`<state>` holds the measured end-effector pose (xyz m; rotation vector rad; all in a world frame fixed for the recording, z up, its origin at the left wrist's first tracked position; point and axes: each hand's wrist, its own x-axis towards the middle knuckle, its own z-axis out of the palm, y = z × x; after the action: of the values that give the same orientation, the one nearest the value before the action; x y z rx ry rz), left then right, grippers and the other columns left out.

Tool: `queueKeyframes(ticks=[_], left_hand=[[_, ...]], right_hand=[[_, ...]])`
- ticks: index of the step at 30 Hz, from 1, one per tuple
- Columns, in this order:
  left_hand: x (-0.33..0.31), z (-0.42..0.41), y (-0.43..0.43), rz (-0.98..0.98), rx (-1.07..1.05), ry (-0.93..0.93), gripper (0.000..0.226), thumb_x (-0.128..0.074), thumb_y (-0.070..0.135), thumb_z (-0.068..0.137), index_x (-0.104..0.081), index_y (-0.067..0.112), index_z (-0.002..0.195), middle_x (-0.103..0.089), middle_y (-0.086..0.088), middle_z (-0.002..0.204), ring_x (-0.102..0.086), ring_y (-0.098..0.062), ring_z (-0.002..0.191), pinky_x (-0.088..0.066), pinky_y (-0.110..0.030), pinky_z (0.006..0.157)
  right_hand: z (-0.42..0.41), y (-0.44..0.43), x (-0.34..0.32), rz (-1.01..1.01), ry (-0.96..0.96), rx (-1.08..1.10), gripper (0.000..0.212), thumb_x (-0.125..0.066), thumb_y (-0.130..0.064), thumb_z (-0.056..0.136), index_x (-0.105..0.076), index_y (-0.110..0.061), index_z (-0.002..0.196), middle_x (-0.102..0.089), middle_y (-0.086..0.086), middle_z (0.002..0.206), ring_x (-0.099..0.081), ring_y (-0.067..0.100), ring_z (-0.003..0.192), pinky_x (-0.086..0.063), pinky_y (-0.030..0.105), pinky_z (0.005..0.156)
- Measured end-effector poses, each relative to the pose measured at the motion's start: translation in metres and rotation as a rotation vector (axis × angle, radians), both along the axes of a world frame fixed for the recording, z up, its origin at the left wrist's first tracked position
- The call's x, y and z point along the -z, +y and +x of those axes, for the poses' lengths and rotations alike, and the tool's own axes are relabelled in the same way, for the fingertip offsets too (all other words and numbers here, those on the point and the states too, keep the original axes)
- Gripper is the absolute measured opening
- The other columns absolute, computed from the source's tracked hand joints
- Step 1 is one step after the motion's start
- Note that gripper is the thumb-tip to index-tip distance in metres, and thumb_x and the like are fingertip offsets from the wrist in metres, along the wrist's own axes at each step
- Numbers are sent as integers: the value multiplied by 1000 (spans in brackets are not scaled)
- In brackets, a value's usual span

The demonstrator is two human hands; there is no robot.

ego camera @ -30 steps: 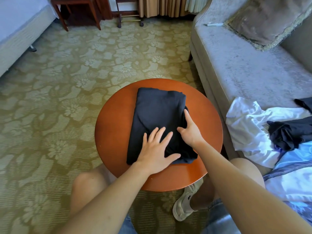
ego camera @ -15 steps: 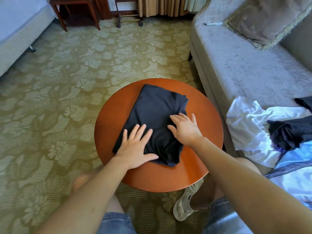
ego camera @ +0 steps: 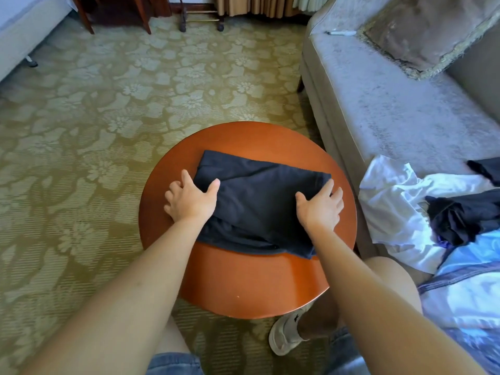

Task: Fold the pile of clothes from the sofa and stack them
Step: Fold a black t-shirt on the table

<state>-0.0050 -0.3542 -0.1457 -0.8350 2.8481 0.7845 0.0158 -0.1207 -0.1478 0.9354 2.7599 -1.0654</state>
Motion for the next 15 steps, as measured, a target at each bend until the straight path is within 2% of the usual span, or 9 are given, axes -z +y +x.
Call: queueKeyframes(ticks=[2,5,9,11,13,15], left_hand=[[3,-9,-1,-53,18,-4,87,-48,67,86,-17,21,153,-31,-13,150,-28,-33,136,-29,-50,107],[10,-5,3,-141,109,26,82,-52,57,91,-16,18,153,-34,-15,145,-33,-35,130,-35,-48,102],[15,15,9,-185,159,37,72,-43,49,98,-9,20,154,-40,-17,139,-40,-35,125,-38,-48,97],[13,23,8,-196,182,30,71,-41,46,99,-5,21,155,-47,-17,134,-44,-35,121,-41,-46,94],[11,32,6,-235,244,46,66,-39,41,101,-3,25,155,-53,-16,126,-53,-35,111,-44,-42,83],[10,43,4,-233,312,36,60,-36,36,103,-5,32,155,-55,-12,121,-58,-34,103,-43,-39,77]], right_hand=[[14,4,-1,-49,16,55,86,-58,-40,92,-2,-18,154,-9,13,159,-12,35,144,-22,49,113],[20,8,-9,-249,-15,81,90,-59,-34,93,4,-21,154,-16,16,156,-29,39,138,-34,47,106],[16,16,-19,-462,-16,65,93,-60,-29,94,10,-26,154,-29,9,155,-40,35,134,-39,41,100],[24,17,-19,-436,12,12,88,-57,-24,96,8,-29,154,-38,8,151,-48,30,126,-40,35,94],[40,15,-16,-339,39,-89,80,-52,-19,98,3,-34,154,-47,10,142,-54,27,110,-37,29,84],[55,13,-11,-274,76,-175,72,-48,-15,99,-8,-37,154,-46,10,142,-51,29,118,-37,28,87]])
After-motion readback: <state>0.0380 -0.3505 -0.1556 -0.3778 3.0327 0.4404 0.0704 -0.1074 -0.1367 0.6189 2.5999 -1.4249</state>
